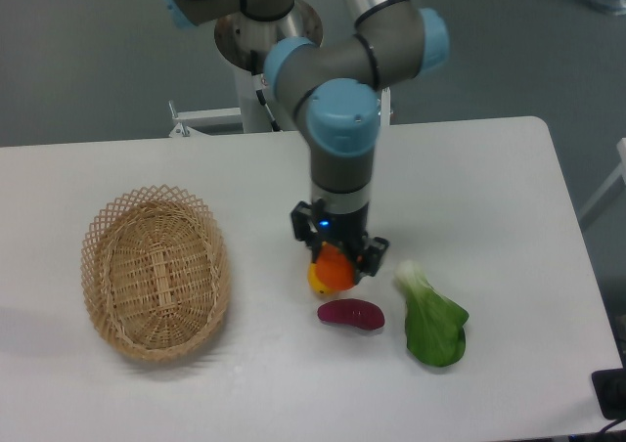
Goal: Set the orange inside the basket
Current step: 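Carry the held orange over the wicker basket and lower it, then open the gripper to release the orange into the basket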
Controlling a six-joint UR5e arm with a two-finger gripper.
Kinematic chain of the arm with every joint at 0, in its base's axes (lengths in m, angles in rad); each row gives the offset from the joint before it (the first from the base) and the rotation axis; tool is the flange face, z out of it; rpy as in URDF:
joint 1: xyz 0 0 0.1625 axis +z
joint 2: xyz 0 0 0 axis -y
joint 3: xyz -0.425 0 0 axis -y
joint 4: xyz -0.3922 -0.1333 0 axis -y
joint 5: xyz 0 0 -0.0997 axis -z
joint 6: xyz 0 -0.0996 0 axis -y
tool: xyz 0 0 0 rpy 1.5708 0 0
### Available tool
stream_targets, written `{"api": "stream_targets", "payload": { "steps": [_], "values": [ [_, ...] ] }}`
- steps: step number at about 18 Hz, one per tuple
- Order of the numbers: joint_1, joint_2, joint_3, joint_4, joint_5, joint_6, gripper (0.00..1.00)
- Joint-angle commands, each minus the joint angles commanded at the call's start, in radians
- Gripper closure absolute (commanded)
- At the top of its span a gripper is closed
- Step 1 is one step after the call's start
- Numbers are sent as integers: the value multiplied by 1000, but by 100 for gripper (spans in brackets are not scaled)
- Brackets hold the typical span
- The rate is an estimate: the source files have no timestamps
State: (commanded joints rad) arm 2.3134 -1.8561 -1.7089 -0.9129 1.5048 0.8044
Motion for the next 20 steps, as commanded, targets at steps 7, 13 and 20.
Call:
{"api": "stream_targets", "payload": {
  "steps": [7,13,20],
  "values": [
    [-181,-38,-9,37,2,-145,36],
    [-281,-97,-14,39,11,-192,36],
    [-370,-149,-25,45,12,-229,36]
  ]
}}
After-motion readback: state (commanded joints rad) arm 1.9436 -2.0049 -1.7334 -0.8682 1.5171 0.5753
